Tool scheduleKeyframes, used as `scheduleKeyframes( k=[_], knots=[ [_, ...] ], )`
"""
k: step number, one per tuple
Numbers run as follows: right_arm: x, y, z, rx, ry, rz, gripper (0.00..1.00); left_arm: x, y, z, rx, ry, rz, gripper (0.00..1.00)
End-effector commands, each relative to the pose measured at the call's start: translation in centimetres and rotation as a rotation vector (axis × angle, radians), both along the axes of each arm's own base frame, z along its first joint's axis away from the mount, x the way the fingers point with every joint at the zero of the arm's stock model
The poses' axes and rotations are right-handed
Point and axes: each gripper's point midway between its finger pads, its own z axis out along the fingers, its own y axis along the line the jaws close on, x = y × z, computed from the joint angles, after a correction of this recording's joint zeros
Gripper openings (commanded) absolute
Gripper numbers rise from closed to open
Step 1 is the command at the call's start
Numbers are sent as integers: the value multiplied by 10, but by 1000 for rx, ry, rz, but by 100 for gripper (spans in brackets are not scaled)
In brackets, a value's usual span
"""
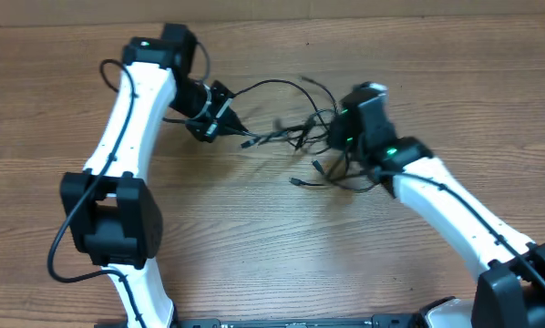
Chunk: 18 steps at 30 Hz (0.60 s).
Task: Untangle cables
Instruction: 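Pull the left gripper far left, stretching one black cable out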
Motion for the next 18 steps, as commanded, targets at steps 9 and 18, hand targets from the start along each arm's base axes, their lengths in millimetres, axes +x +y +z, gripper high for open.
scheduleKeyframes(
  k=[9,18],
  knots=[
    [2,-232,-2,-91,22,-600,4,-8,213,80,454,-326,336,4],
    [-18,-288,-4,-115,45,-700,4,-20,256,80,502,-295,441,4]
  ],
)
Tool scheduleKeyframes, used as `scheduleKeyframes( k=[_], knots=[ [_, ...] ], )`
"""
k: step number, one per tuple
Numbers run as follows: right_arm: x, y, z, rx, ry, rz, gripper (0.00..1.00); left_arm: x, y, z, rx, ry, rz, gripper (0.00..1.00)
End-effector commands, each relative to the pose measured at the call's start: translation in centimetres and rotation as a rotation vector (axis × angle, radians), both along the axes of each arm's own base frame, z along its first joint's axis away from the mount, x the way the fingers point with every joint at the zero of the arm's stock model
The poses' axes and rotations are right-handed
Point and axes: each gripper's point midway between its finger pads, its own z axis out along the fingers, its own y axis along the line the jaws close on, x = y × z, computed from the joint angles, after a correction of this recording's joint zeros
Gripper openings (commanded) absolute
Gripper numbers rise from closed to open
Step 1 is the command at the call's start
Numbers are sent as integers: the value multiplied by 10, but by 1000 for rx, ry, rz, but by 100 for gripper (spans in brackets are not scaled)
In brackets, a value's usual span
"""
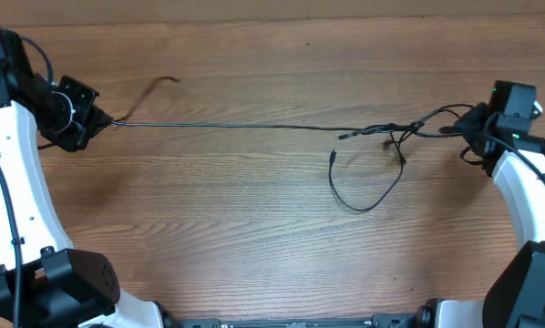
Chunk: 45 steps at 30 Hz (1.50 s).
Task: Untangle cables
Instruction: 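Pull the left gripper far left, stretching one black cable out, then release the stretched cable with the left gripper and raise it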
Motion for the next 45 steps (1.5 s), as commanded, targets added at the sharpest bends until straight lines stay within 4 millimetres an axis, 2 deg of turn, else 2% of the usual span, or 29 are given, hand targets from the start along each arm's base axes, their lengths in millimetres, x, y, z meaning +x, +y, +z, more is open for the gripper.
scheduleKeyframes(
  k=[1,2,4,8,9,11,13,14,16,17,18,20,24,27,30,35,39,45],
  knots=[
    [-5,-32,7,-138,25,-20,4,-6,44,1,194,21,67,4],
    [-5,-36,10,-176,33,-13,4,-9,51,-1,234,40,82,4],
    [-17,-60,16,-271,66,-107,4,-17,66,-3,285,75,114,4],
    [-30,-86,19,-296,77,-187,4,-34,90,-4,293,115,186,4],
    [-33,-92,19,-283,72,-199,4,-43,102,-5,287,128,222,4],
    [-30,-89,15,-230,52,-170,4,-49,107,-6,265,137,244,4],
    [-22,-77,10,-157,25,-112,5,-52,106,-6,242,142,249,4],
    [-19,-70,8,-124,15,-85,11,-52,104,-7,231,140,241,4],
    [-12,-56,6,-61,-9,-28,37,-48,96,-6,200,121,209,4],
    [-8,-49,5,-31,-21,1,59,-44,88,-5,173,102,179,4],
    [-7,-45,5,-12,-25,16,70,-41,83,-4,151,85,154,4],
    [-7,-38,2,21,-23,39,100,-37,73,-3,122,68,124,4],
    [-7,-37,2,24,-21,41,100,-36,58,-3,106,80,83,4],
    [-7,-37,2,24,-21,41,100,-28,33,-2,81,68,16,4],
    [-7,-37,2,24,-21,41,100,-16,-1,0,51,41,-77,4],
    [-7,-37,2,24,-21,41,100,-13,-47,0,52,43,-229,4],
    [-7,-37,2,24,-21,41,100,-12,-61,-1,61,43,-279,4],
    [-7,-37,2,24,-21,41,100,-16,-63,-1,49,57,-282,4]
  ],
)
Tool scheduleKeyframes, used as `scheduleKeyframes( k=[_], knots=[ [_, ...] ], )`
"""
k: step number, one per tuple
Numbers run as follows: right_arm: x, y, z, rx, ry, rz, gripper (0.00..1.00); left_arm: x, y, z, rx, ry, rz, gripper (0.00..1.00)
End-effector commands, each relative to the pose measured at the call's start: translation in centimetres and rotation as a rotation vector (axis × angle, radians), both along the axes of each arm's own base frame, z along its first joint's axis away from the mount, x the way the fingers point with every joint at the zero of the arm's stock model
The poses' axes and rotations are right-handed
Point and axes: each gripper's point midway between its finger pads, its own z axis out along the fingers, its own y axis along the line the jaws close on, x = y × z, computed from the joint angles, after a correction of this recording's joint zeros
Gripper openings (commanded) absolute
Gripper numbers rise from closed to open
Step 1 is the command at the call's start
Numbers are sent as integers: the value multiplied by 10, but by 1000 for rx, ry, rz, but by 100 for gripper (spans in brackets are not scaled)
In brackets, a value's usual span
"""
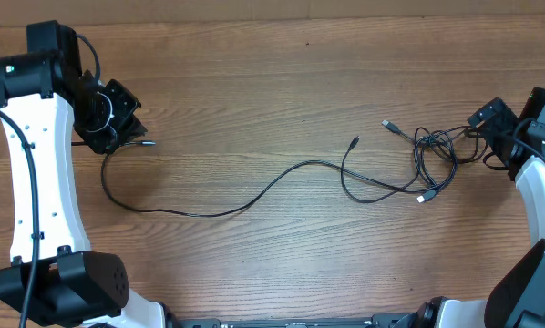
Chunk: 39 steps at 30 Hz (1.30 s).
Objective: Untangle cables
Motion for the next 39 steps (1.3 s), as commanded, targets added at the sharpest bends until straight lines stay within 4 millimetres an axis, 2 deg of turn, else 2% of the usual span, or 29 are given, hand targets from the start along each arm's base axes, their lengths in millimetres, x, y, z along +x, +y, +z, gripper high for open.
scheduleKeyframes(
  k=[1,6,8,12,18,21,24,27,28,29,30,32,35,37,39],
  knots=[
    [2,-1,1,-4,-3,1,100,1,-3,8,-14,-31,-25,4],
    [2,-1,1,-4,-3,1,100,2,-22,10,-61,-21,-16,4],
    [2,-1,1,-4,-3,1,100,7,-37,10,-45,-38,-58,4],
    [2,-1,1,-4,-3,1,100,15,-53,7,37,-66,-111,4],
    [2,-1,0,-4,-3,1,100,33,-94,12,86,-159,-177,5],
    [2,-1,0,-4,-3,1,100,25,-113,10,80,-145,-222,6],
    [2,-1,0,-4,-3,1,100,12,-138,4,77,-109,-288,15],
    [2,-1,1,-4,-3,1,100,-2,-172,-16,61,-27,-244,48],
    [2,-1,1,-4,-3,1,100,-5,-188,-27,47,8,-217,79],
    [2,-1,0,-4,-3,1,100,-8,-207,-40,33,48,-174,96],
    [2,-1,0,-4,-3,1,100,-8,-223,-50,17,67,-157,100],
    [2,-1,0,-4,-3,1,100,0,-266,-69,-39,58,-188,100],
    [2,-1,0,-4,-3,1,100,17,-316,-96,-86,-4,-256,89],
    [2,-1,1,-4,-3,1,100,21,-334,-119,-96,10,-246,83],
    [2,-1,1,-4,-3,1,100,18,-341,-141,-88,61,-207,82]
  ],
)
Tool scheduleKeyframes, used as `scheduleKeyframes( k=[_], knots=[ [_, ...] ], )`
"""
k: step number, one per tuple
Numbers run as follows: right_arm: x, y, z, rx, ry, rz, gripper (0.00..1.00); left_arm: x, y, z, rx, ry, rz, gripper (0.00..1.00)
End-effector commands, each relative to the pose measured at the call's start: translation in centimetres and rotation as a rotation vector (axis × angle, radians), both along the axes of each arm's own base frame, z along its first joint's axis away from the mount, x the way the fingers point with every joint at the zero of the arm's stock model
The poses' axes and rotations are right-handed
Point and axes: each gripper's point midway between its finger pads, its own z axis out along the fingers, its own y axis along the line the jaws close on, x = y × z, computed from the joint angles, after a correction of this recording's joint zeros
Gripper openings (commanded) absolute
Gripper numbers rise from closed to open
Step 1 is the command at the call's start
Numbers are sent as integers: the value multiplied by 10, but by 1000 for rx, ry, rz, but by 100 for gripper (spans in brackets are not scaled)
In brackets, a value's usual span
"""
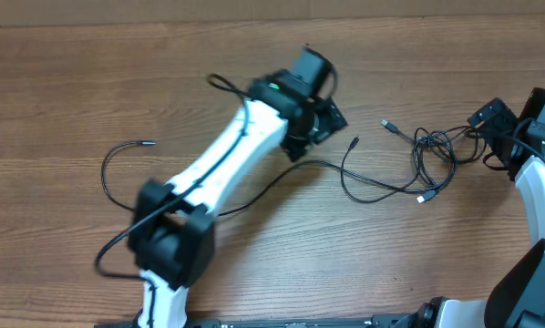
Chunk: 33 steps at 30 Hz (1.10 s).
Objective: Untangle cables
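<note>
A long black cable (220, 209) lies slack across the table. One plug end (149, 143) rests at the left and the other end (354, 142) near the middle. A knot of thin black cables (436, 155) sits at the right, with loose plugs (387, 124) sticking out. My left gripper (330, 121) is stretched to the table's centre, just left of the middle plug end, open and holding nothing. At the right edge my right gripper (484, 123) is shut on a strand that runs out of the knot.
The wooden table (272, 264) carries only the cables. My left arm (220, 159) lies diagonally over the long cable's middle stretch and hides part of it. The right arm (537, 182) stands along the right edge.
My left arm has swung from the far left to the table's centre, leaving the long cable's plug end on the table at the left. The right gripper and the knot have not moved.
Both grippers were first close together at a dense tangle in the middle. Then they were far apart with one cable stretched taut between them. Later that cable lay slack and out of the left gripper, the knot sitting by the right gripper. Now the left gripper is at centre.
</note>
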Motion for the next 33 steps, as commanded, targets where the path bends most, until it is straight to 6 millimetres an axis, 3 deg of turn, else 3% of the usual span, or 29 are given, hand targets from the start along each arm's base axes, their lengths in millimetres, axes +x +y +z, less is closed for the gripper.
scheduleKeyframes(
  k=[1,5,7,10,12,18,20,21,22,27,29,33],
  knots=[
    [2,-1,1,-5,-4,1,100,-8,-12,-44,22,125,98,80],
    [2,-1,1,-5,-4,1,100,-6,-16,-85,53,190,147,76],
    [2,-1,1,-5,-4,1,100,-4,-17,-102,63,202,150,64],
    [2,-1,1,-5,-4,1,100,-5,-13,-122,90,229,155,59],
    [2,-1,1,-5,-4,1,100,-6,-12,-128,98,238,156,56],
    [2,-1,1,-5,-4,1,100,-8,-5,-137,163,222,168,32],
    [2,-1,1,-5,-4,1,100,-8,1,-139,193,214,174,30],
    [2,-1,1,-5,-4,1,100,-9,7,-141,223,212,182,20],
    [2,-1,1,-5,-4,1,100,-9,14,-143,261,206,190,4],
    [2,-1,1,-5,-4,1,100,-2,54,-146,458,121,155,4],
    [2,-1,1,-5,-4,1,100,3,93,-138,582,131,151,4],
    [2,-1,1,-5,-4,1,100,5,143,-117,667,223,218,4]
  ],
)
